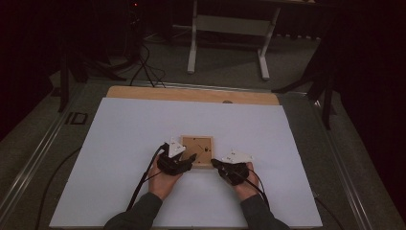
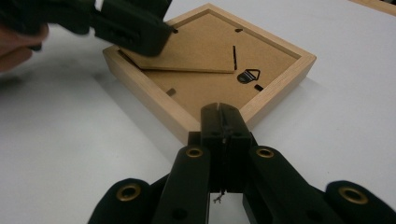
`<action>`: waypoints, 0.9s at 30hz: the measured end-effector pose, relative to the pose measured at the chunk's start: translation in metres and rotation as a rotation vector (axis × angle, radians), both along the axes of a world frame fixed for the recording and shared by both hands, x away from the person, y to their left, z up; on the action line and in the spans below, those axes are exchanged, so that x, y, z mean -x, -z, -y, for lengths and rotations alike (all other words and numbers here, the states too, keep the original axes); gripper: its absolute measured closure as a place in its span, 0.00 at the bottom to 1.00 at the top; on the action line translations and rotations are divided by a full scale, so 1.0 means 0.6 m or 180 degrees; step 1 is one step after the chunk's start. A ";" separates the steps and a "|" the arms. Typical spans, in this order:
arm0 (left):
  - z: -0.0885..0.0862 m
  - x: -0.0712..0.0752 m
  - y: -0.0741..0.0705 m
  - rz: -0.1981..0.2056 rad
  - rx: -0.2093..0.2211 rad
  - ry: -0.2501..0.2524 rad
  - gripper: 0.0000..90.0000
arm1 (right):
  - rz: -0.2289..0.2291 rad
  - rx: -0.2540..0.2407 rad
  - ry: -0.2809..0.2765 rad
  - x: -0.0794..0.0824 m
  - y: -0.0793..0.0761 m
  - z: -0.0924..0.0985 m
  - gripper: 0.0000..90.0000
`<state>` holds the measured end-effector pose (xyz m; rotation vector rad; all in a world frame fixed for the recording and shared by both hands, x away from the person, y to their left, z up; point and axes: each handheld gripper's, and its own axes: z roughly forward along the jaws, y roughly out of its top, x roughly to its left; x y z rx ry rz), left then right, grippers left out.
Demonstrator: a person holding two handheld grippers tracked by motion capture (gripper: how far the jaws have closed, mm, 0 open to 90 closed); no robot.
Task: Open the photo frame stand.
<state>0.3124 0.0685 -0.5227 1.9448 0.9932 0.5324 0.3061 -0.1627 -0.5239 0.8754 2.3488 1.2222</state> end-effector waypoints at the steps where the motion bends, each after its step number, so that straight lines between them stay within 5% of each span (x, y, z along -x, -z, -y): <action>1: 0.001 -0.001 0.002 -0.0008 -0.0035 0.0025 0.49 | -0.0002 -0.0005 0.0003 0.000 0.000 0.000 1.00; 6: 0.004 -0.001 0.006 -0.0017 -0.0160 0.0076 0.48 | -0.0010 -0.0025 0.0014 0.000 0.001 0.000 1.00; 13: 0.002 -0.019 0.005 -0.0208 -0.0188 0.0227 0.47 | -0.0018 -0.0033 0.0005 0.000 0.001 0.001 1.00; 19: 0.004 -0.027 -0.008 -0.0351 -0.0320 0.0297 0.57 | -0.0007 -0.0025 0.0005 0.000 0.001 0.001 1.00; 27: 0.005 -0.026 -0.033 -0.0229 -0.0118 0.0180 0.57 | -0.0004 -0.0028 -0.0001 0.000 0.001 0.001 1.00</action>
